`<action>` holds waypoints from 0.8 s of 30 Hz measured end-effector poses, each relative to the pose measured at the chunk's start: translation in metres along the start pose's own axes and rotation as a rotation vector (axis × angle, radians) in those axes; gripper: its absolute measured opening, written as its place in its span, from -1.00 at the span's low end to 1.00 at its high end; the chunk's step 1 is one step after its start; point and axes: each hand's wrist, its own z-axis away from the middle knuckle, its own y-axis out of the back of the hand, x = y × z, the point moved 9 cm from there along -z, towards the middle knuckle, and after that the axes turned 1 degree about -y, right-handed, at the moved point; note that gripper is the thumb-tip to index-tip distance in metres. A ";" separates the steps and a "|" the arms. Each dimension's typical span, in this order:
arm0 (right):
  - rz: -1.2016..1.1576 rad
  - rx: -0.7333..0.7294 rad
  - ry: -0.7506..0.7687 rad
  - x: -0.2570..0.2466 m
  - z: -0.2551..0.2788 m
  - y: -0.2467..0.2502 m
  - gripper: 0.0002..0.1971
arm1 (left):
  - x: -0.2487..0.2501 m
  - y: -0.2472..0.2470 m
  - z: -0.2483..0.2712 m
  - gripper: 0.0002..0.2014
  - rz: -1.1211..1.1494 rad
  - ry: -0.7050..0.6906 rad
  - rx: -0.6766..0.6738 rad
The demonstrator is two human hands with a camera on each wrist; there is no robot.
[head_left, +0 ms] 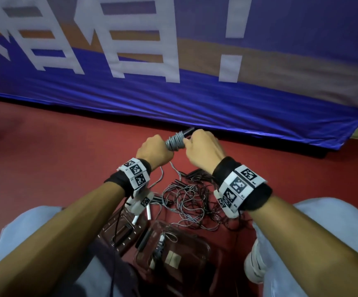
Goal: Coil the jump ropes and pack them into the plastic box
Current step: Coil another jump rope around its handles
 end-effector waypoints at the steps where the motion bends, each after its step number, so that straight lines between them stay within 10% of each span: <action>1: -0.001 -0.001 -0.010 0.004 -0.002 0.002 -0.52 | 0.002 -0.003 0.001 -0.77 -0.052 -0.025 -0.012; 24: -0.103 -0.264 0.295 -0.011 -0.003 0.018 -0.28 | 0.063 0.026 0.054 -0.78 -0.474 -0.838 -0.019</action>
